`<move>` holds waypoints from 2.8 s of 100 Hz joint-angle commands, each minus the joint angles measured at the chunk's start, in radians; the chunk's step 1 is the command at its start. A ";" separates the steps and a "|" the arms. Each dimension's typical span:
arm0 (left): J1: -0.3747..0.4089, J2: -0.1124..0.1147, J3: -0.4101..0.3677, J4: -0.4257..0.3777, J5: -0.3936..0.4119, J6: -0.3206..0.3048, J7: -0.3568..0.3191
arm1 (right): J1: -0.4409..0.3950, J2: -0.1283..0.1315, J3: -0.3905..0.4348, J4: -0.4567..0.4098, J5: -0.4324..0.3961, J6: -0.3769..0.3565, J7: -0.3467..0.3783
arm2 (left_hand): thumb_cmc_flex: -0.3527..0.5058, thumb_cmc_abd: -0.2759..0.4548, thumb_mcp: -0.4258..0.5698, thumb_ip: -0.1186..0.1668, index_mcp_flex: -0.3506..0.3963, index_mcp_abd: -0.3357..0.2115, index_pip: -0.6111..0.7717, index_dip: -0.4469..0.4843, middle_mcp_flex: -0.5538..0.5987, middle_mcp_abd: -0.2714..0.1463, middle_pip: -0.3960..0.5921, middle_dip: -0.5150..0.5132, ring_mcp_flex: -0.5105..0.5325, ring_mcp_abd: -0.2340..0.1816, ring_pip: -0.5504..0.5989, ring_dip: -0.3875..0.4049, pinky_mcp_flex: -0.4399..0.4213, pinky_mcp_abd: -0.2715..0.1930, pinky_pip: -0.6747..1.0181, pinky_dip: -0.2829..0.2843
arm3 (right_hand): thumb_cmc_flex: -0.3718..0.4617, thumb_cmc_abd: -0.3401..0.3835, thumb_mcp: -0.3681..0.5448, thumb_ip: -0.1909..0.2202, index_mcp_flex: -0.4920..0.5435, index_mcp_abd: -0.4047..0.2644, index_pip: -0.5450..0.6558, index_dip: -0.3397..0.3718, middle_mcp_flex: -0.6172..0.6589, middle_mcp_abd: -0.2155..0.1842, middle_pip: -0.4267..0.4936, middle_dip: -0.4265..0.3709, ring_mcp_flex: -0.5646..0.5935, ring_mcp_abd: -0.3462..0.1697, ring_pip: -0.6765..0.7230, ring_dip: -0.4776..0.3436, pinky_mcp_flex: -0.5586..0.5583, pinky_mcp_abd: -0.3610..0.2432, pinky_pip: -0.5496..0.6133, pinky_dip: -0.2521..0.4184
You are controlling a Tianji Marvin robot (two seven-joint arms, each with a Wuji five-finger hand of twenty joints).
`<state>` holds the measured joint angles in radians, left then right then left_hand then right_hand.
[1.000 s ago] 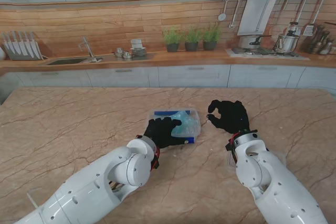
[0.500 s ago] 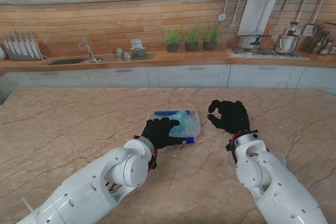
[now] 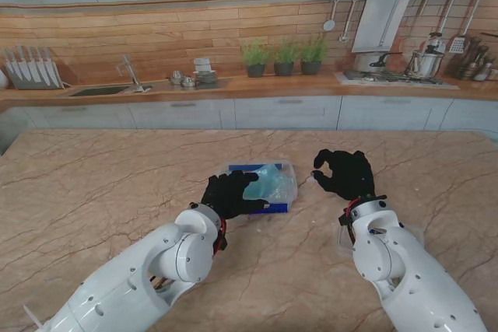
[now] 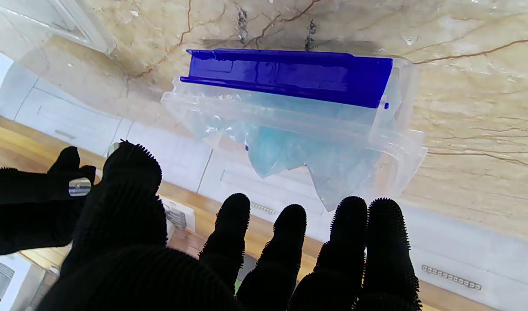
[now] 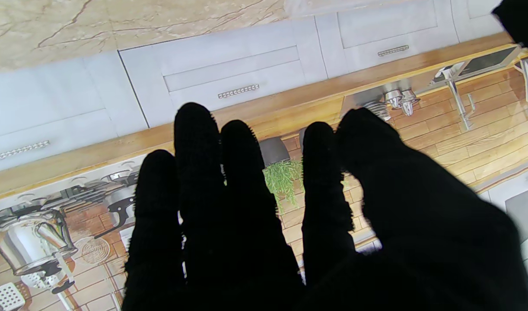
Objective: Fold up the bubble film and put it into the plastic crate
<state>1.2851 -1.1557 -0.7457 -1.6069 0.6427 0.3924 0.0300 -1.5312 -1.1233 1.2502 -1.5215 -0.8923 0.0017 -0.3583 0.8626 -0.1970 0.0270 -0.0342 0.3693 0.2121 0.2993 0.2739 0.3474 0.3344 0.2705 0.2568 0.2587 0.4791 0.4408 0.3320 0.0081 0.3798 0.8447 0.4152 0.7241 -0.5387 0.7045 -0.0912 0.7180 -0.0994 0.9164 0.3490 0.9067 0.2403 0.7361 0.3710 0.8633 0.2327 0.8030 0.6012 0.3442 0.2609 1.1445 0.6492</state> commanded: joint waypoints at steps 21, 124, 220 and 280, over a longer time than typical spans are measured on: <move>0.069 0.005 -0.059 -0.044 0.020 -0.024 0.021 | -0.059 0.002 0.053 -0.019 -0.025 0.010 -0.018 | 0.021 0.046 -0.016 0.020 0.018 0.007 0.041 0.013 0.018 0.021 0.019 0.007 0.041 0.013 0.037 0.021 0.011 0.023 0.051 0.038 | 0.002 0.047 -0.018 0.015 -0.017 -0.003 -0.003 0.005 -0.005 0.018 -0.013 0.010 -0.011 0.012 -0.006 0.014 -0.015 0.016 -0.014 0.022; 0.417 0.030 -0.361 -0.211 0.090 -0.050 0.080 | -0.290 0.045 0.292 -0.101 -0.268 0.422 0.281 | 0.036 0.109 -0.032 0.011 0.276 0.062 0.230 0.096 0.400 0.074 0.168 0.115 0.284 0.043 0.256 0.122 0.158 0.093 0.308 0.198 | -0.285 0.255 -0.250 0.090 -0.271 0.084 -0.472 0.172 -0.170 0.135 -0.009 0.022 -0.085 0.109 0.047 0.039 -0.001 0.063 0.086 0.063; 0.446 0.026 -0.372 -0.224 0.022 -0.032 0.064 | -0.200 0.056 0.124 -0.004 -0.052 0.511 0.452 | 0.037 0.122 -0.035 0.011 0.274 0.060 0.217 0.084 0.411 0.077 0.176 0.133 0.287 0.050 0.268 0.127 0.156 0.095 0.313 0.217 | -0.166 0.234 -0.257 0.105 -0.194 0.074 -0.325 0.214 0.005 0.172 0.145 0.043 0.215 0.086 0.222 0.001 0.255 0.121 0.302 0.025; 0.450 0.032 -0.384 -0.240 0.011 -0.028 0.029 | -0.193 0.069 0.039 -0.063 -0.099 0.348 0.488 | 0.038 0.124 -0.035 0.011 0.274 0.062 0.212 0.081 0.409 0.078 0.173 0.133 0.284 0.050 0.265 0.126 0.153 0.095 0.309 0.218 | -0.156 0.225 -0.248 0.112 -0.134 0.050 -0.294 0.235 0.021 0.159 0.156 0.040 0.232 0.074 0.241 -0.006 0.277 0.108 0.322 0.016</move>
<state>1.7269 -1.1225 -1.1299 -1.8388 0.6607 0.3639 0.0604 -1.7039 -1.0470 1.3056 -1.5911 -1.0106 0.3601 0.1129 0.8811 -0.1136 0.0137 -0.0342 0.6233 0.2576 0.5038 0.3613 0.7397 0.3901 0.4290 0.3800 0.5291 0.4983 0.6880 0.4439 0.1678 0.4518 1.1255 0.6106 0.5358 -0.2895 0.4420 -0.0035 0.4542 0.0695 0.5045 0.5475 0.9103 0.3936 0.8660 0.4098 1.0538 0.2760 1.0132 0.6027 0.6048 0.4172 1.3701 0.6715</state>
